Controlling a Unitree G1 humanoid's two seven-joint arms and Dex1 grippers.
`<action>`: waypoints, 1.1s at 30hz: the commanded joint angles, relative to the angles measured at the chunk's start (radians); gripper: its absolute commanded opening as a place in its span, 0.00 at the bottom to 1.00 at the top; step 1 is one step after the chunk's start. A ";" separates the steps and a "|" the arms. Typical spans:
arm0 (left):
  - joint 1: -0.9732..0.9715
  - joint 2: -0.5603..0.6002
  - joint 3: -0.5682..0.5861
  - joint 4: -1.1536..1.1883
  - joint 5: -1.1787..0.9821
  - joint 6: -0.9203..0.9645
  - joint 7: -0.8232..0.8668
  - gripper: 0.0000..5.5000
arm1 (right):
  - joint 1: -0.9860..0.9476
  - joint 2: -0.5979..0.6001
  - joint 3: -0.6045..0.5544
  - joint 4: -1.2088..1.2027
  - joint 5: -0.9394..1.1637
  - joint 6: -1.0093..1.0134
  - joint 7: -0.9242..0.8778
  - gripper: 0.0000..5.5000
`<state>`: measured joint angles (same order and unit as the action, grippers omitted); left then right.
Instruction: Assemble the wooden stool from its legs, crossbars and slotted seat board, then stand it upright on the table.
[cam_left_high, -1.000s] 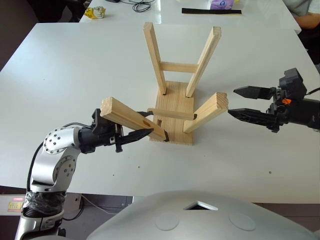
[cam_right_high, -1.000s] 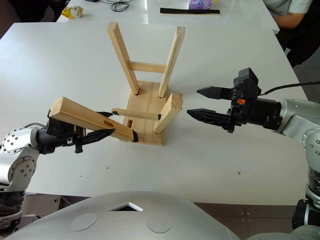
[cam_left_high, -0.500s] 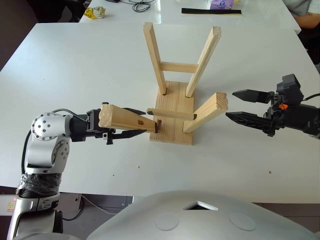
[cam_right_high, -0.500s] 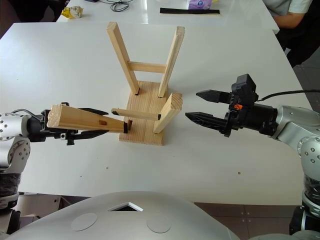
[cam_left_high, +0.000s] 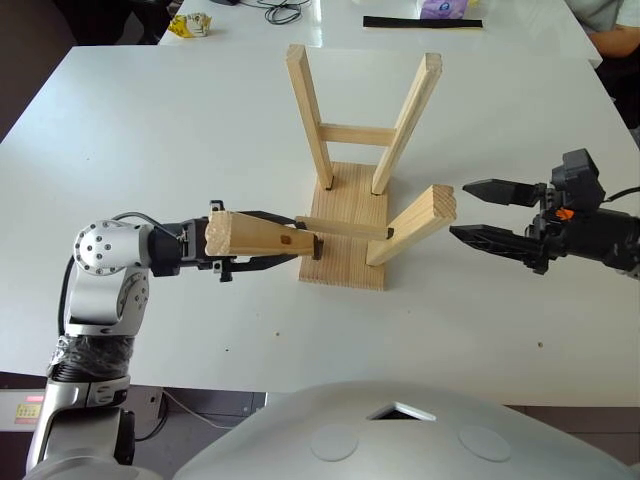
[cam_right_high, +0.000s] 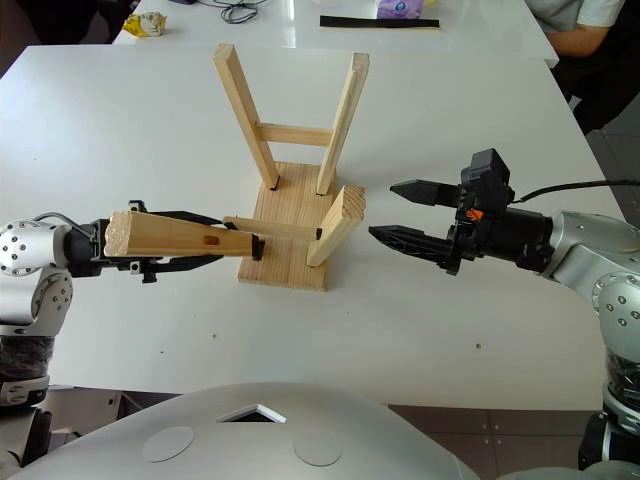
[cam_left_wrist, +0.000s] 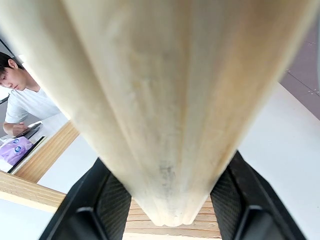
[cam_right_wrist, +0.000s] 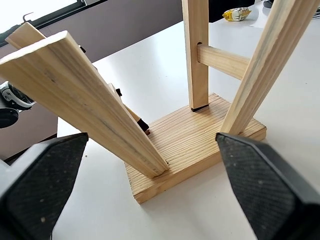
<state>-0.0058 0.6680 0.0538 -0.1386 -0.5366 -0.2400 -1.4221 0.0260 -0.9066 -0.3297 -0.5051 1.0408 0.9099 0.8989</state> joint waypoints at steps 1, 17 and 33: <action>0.032 -0.002 -0.024 0.030 0.036 -0.048 -0.017 0.37 | -0.011 -0.006 0.008 -0.004 -0.002 0.000 0.002 0.85; 0.064 0.099 -0.025 0.015 -0.024 0.068 -0.008 0.37 | 0.019 -0.040 -0.024 -0.013 0.008 0.009 0.021 0.85; -0.013 0.091 -0.010 -0.001 -0.062 0.273 0.059 0.37 | 0.039 -0.026 0.005 -0.055 -0.007 -0.026 0.028 0.85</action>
<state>-0.0111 0.7471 0.0449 -0.1468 -0.6288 0.0140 -1.3704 0.0666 -0.9371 -0.3343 -0.5493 1.0450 0.8955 0.9268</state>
